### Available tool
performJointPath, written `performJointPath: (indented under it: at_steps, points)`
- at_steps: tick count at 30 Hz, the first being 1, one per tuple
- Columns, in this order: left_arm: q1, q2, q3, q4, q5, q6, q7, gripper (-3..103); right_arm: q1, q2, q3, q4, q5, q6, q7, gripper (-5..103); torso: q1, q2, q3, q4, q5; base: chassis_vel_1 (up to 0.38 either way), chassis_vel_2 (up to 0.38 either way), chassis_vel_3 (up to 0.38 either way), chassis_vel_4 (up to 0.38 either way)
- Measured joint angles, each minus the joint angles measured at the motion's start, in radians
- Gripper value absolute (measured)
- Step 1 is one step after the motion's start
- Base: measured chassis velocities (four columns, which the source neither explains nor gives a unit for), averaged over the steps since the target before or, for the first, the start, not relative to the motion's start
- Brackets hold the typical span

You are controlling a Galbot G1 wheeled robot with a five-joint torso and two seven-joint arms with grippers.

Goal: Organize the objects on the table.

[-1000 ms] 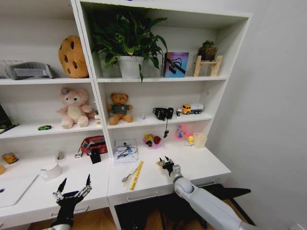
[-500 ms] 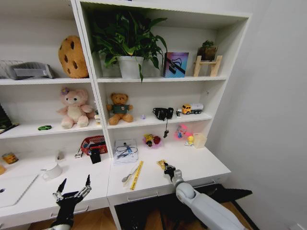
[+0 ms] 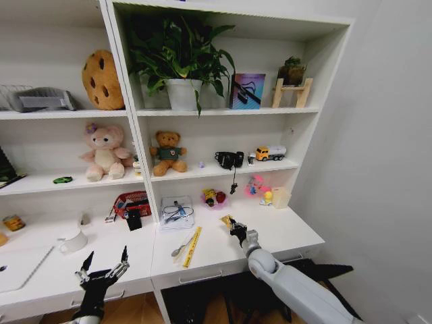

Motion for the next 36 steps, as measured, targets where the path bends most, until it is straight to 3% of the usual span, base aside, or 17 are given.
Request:
performJointPath:
  at_steps: [3, 4, 8, 15, 26, 36]
  points:
    - [0.0, -0.001, 0.001, -0.001, 0.001, 0.0, 0.0, 100, 0.035, -0.001, -0.004, -0.003, 0.017, -0.004, 0.001, 0, 0.0, 0.0, 0.0, 0.0001, 0.0, 0.0, 0.0, 0.0, 0.0]
    - [0.003, -0.001, -0.003, -0.006, 0.0, 0.0, 0.0, 100, 0.12, 0.011, -0.044, -0.057, 0.057, -0.009, -0.003, 0, 0.0, 0.0, 0.0, 0.0, 0.0, 0.0, 0.0, 0.0, 0.0]
    - [0.008, -0.001, -0.008, -0.009, -0.003, 0.0, 0.0, 100, 0.18, 0.029, -0.098, -0.13, 0.067, -0.006, -0.017, 0, 0.0, 0.0, 0.0, 0.0003, -0.0001, 0.0, 0.0, 0.0, 0.0]
    - [0.017, -0.002, -0.02, -0.011, -0.015, -0.002, 0.001, 100, 0.287, 0.103, -0.185, -0.297, 0.085, 0.013, -0.053, 0, 0.0, 0.0, 0.0, 0.0004, 0.0003, 0.0, 0.0, 0.0, 0.0]
    - [0.012, 0.011, -0.036, 0.002, -0.044, -0.003, 0.001, 100, 0.503, 0.333, -0.324, -0.717, 0.097, 0.09, -0.153, 0, 0.0, 0.0, 0.0, 0.0003, -0.0002, 0.0, 0.0, 0.0, 0.0]
    - [0.007, 0.02, -0.047, 0.017, -0.064, -0.006, 0.004, 100, 0.547, 0.4, -0.353, -0.914, 0.081, 0.131, -0.194, 0, 0.0, 0.0, 0.0, -0.0001, 0.0, 0.0, 0.0, 0.0, 0.0]
